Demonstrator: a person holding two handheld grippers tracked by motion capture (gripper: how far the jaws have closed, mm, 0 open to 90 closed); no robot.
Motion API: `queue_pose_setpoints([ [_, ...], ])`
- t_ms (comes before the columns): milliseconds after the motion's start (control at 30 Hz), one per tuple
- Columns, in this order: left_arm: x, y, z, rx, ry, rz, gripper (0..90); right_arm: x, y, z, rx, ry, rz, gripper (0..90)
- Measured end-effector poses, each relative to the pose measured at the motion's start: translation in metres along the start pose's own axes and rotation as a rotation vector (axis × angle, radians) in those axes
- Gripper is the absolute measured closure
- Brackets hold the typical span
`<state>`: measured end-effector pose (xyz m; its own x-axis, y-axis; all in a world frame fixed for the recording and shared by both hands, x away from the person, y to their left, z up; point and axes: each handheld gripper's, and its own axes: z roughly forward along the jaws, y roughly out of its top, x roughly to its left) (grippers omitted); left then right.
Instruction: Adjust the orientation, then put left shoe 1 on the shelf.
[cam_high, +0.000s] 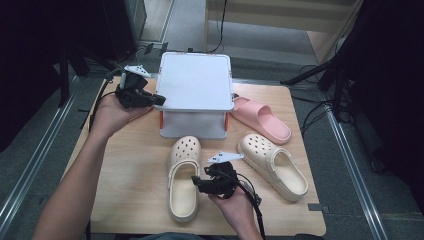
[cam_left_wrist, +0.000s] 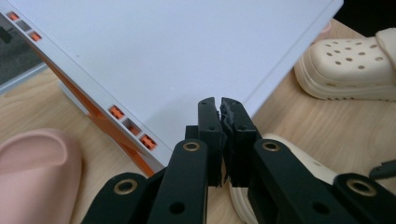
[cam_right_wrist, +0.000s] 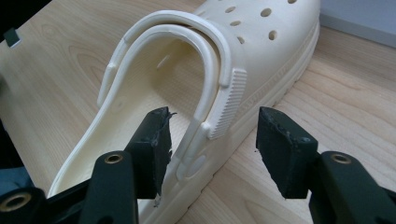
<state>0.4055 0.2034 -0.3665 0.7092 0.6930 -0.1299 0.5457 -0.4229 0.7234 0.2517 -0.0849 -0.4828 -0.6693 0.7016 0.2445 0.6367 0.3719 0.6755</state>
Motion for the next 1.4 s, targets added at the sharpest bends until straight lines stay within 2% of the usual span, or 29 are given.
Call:
queue_pose_setpoints([
  [167,0.008,0.003,0.008,0.019,0.0,0.002,86.1,0.004,-0.002,0.006,-0.013,-0.035,0.008,41.4],
  [333,0.011,0.003,0.013,0.015,-0.009,0.0,84.8,0.007,-0.004,0.017,0.01,-0.076,0.009,39.8],
  [467,0.014,0.002,0.013,0.005,-0.021,-0.008,83.4,0.008,-0.003,0.026,0.013,-0.076,0.018,41.1],
  [533,0.014,0.001,0.012,0.005,-0.018,-0.006,83.7,0.008,-0.002,0.031,0.027,-0.075,0.004,44.1],
  [600,0.014,0.001,0.012,0.003,-0.017,-0.004,84.0,0.009,-0.001,0.038,0.043,-0.095,0.001,43.9],
  [700,0.014,0.001,0.013,0.0,-0.01,-0.002,85.6,0.009,-0.001,0.042,0.059,-0.091,0.016,46.4],
  [733,0.014,0.0,0.013,-0.001,-0.01,-0.002,86.4,0.008,-0.001,0.044,0.052,-0.109,0.015,51.4],
  [967,0.016,-0.001,0.011,0.009,-0.026,-0.013,89.4,0.002,0.002,0.043,0.057,-0.088,0.039,58.3],
  [1000,0.016,-0.001,0.011,0.008,-0.025,-0.014,89.4,0.001,0.004,0.043,0.063,-0.079,0.069,62.3],
  [1067,0.016,-0.001,0.011,0.009,-0.025,-0.008,89.4,0.001,0.005,0.042,0.063,-0.087,0.074,65.3],
  [1167,0.015,-0.001,0.011,0.005,-0.024,-0.01,89.4,-0.001,0.008,0.039,0.064,-0.127,0.06,76.9],
  [1267,0.016,-0.001,0.011,0.006,-0.026,-0.012,89.2,-0.007,0.014,0.04,0.067,-0.09,0.081,77.4],
  [1367,0.016,-0.001,0.011,0.007,-0.024,-0.01,89.2,-0.006,0.019,0.039,0.064,-0.097,0.072,77.6],
  [1400,0.015,-0.001,0.011,0.006,-0.021,-0.009,89.2,-0.007,0.026,0.039,0.054,-0.094,0.063,77.9],
])
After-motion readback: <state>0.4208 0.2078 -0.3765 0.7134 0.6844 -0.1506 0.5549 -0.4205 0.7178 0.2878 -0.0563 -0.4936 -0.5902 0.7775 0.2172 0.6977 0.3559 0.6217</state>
